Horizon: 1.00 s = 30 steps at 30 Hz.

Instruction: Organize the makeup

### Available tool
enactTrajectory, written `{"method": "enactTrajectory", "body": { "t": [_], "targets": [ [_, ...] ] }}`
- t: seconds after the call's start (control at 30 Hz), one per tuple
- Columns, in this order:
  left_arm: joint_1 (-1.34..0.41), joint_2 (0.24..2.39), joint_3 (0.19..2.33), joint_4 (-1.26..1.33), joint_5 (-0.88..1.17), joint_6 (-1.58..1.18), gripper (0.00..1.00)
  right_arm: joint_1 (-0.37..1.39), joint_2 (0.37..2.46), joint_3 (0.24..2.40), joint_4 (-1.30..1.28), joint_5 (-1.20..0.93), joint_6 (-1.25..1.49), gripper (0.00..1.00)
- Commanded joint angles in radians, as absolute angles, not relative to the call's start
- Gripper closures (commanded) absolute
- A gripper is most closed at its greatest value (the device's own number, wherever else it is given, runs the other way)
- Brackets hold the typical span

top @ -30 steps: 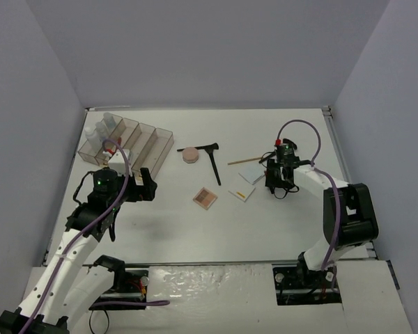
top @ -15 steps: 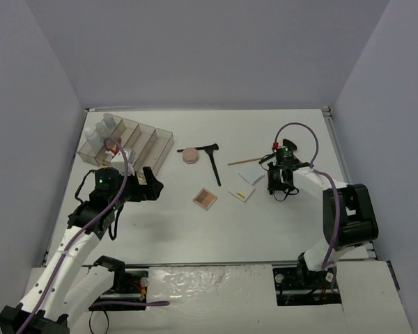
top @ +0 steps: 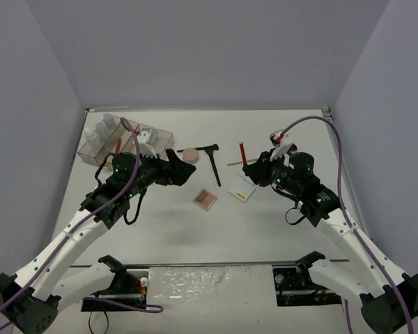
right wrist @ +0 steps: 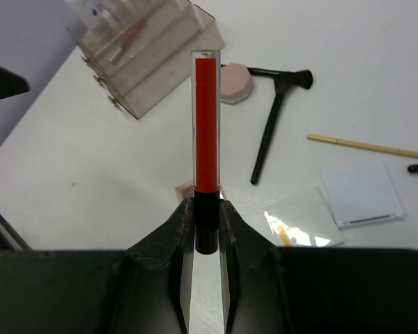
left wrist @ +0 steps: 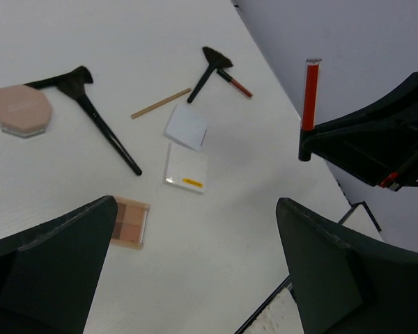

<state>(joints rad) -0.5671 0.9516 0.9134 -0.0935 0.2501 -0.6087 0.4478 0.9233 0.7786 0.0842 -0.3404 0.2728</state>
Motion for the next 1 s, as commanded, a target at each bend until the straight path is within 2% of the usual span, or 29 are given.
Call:
{"method": "enactTrajectory", "body": {
  "t": [0.0, 0.2, 0.4, 0.6, 0.63, 0.73, 0.83, 0.87, 0.9, 0.97],
  "targets": [
    [-0.657, 1.037, 1.015, 0.141, 0.183, -0.635, 0.03, 0.467, 0.890, 0.696, 0.380, -0.529, 0.413, 1.00],
    [-0.758, 1.138, 1.047, 0.276, 0.133, -0.642, 0.09, 0.516, 0.891, 0.656, 0.496, -0.551, 0.462, 1.00],
    [-0.801, 1.222, 1.094, 0.288, 0.102, -0.637, 0.14, 0.540, 0.900, 0.615, 0.636, -0.547, 0.545, 1.00],
    [-0.829, 1.247, 1.085, 0.336, 0.085, -0.631, 0.25, 0.567, 0.927, 0.599, 0.688, -0.533, 0.564, 1.00],
    [-0.833, 1.250, 1.080, 0.346, 0.082, -0.630, 0.30, 0.569, 0.929, 0.596, 0.694, -0.531, 0.566, 1.00],
    [-0.837, 1.253, 1.062, 0.365, 0.069, -0.635, 0.59, 0.574, 0.939, 0.582, 0.720, -0.523, 0.576, 0.99],
    [-0.838, 1.253, 1.045, 0.397, 0.063, -0.634, 0.91, 0.575, 0.950, 0.578, 0.725, -0.519, 0.575, 0.93],
    [-0.838, 1.253, 1.040, 0.402, 0.063, -0.633, 0.91, 0.575, 0.953, 0.578, 0.722, -0.518, 0.572, 0.90],
    [-0.838, 1.253, 1.035, 0.400, 0.059, -0.629, 0.97, 0.576, 0.960, 0.579, 0.716, -0.514, 0.568, 0.79],
    [-0.838, 1.251, 1.034, 0.383, 0.047, -0.607, 1.00, 0.576, 0.969, 0.581, 0.700, -0.498, 0.559, 0.61]
  ]
}}
